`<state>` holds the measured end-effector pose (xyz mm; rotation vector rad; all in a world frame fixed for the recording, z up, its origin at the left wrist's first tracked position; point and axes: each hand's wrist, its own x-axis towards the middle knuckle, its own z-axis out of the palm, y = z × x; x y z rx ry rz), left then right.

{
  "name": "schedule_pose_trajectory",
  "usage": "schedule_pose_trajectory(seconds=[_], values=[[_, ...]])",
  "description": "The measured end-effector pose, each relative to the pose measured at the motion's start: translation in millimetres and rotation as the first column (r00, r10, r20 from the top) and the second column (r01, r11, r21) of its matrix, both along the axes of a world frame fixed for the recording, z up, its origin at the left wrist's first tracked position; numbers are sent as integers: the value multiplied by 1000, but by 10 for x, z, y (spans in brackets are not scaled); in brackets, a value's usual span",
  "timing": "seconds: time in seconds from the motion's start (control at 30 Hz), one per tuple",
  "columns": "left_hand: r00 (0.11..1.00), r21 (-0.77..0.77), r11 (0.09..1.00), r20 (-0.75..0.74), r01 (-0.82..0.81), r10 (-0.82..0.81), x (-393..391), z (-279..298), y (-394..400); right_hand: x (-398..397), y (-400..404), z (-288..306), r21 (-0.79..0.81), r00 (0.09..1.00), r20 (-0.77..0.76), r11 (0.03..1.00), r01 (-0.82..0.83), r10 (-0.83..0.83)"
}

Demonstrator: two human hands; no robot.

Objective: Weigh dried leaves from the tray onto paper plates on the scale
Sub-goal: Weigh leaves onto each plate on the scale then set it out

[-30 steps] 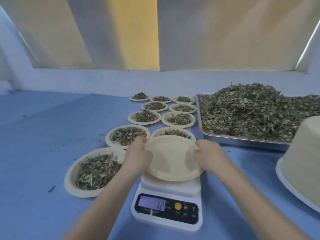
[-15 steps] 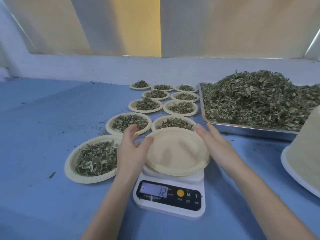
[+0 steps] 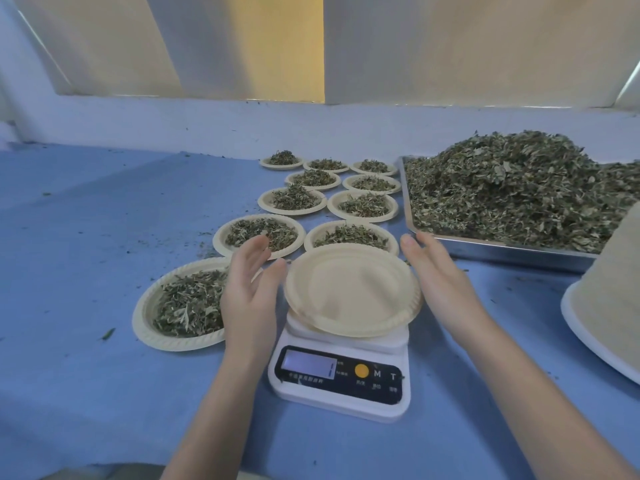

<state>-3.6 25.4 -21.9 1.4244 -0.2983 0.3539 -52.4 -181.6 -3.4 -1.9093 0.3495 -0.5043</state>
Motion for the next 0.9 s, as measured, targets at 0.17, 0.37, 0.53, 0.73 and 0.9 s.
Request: schedule_pose_trajectory(seconds=[0.17, 0.37, 0.53, 0.73, 0.9], values=[[998, 42, 999, 65, 21, -24, -22, 4, -31, -1, -12, 9, -52, 1000, -4, 999, 16, -16], [990, 224, 975, 135, 7, -38, 65, 163, -90, -36, -57, 86, -81, 997, 71, 996, 41, -35], [987, 231, 973, 149, 25, -60, 74, 140, -137, -246, -154, 195, -86, 943, -181, 951, -297, 279], [990, 40, 999, 140, 4, -10, 42, 65, -83, -528, -138, -35, -205, 861, -381, 878, -433, 336], [989, 10, 1000, 149, -8, 6, -10, 38, -65, -514, -51, -75, -188, 870, -414, 909, -371, 270]])
